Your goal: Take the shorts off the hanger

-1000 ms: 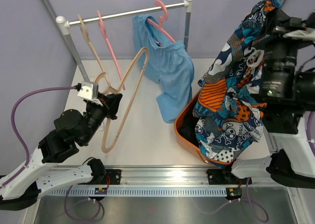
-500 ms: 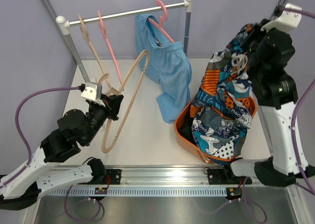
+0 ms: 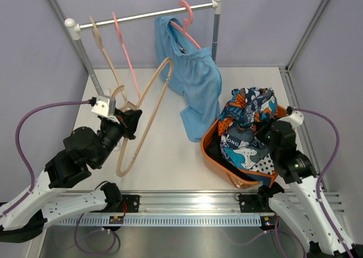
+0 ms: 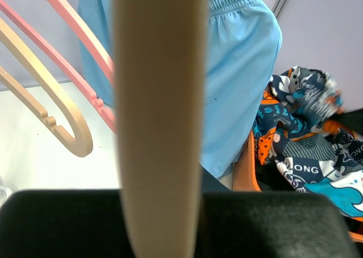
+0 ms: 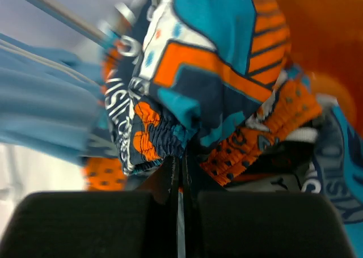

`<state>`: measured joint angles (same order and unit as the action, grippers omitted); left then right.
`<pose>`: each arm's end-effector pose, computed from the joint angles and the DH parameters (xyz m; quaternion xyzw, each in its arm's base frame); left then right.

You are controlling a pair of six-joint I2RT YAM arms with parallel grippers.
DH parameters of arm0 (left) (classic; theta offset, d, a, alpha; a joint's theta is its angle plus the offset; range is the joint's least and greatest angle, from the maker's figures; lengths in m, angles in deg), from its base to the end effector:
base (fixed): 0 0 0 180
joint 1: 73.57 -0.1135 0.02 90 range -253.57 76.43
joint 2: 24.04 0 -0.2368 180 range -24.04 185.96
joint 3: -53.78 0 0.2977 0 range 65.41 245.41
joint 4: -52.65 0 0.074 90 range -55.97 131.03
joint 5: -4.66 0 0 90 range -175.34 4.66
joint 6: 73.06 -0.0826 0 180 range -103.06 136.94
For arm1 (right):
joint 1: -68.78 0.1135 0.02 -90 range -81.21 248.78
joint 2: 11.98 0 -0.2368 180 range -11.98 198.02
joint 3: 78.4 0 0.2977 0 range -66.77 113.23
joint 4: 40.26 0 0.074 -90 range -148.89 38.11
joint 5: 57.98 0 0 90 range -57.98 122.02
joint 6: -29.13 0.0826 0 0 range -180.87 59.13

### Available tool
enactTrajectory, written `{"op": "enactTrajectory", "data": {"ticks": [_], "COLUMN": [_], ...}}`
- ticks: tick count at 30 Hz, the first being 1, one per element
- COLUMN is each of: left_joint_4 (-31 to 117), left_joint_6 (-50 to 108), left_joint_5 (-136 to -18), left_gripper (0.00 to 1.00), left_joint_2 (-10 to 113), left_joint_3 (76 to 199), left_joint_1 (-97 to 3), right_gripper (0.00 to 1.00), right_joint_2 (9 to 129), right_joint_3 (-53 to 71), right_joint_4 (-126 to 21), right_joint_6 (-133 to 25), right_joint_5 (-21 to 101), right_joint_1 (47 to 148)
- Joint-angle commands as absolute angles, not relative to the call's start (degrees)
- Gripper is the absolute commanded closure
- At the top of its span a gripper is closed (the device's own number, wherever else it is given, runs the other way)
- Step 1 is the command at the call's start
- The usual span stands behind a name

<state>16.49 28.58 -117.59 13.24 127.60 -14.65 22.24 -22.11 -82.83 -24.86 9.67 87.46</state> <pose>0.1485 -0.1611 0.4351 0.0910 0.6992 -0.2339 0.6694 0.2383 0.0474 0.3059 0.2306 0.7802 0.1154 0.5699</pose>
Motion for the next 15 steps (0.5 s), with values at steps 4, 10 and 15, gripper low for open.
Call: {"op": "enactTrajectory", "data": {"ticks": [4, 10, 15], "left_joint_4": [18.4, 16.2, 12.6], "left_joint_6": [29.2, 29.2, 30.2], "left_joint_5": [-116.1, -117.6, -119.3], "left_gripper": [1.00, 1.00, 1.00], "left_joint_2": [13.1, 13.2, 14.5], "left_joint_3": [128.2, 129.7, 132.2], "left_joint_1": [-14.4, -14.4, -14.4], "right_gripper": [0.97, 1.00, 1.00], "right_joint_2": [33.5, 49.8, 60.7], "right_joint_3": [-27.5, -33.3, -37.0], "right_joint_4": [-78.4, -63.2, -53.1], "right_joint_6": [-14.1, -8.6, -5.9], "right_joint_5": [12.7, 26.9, 34.0], "right_joint_1": [87.3, 84.9, 82.6]}}
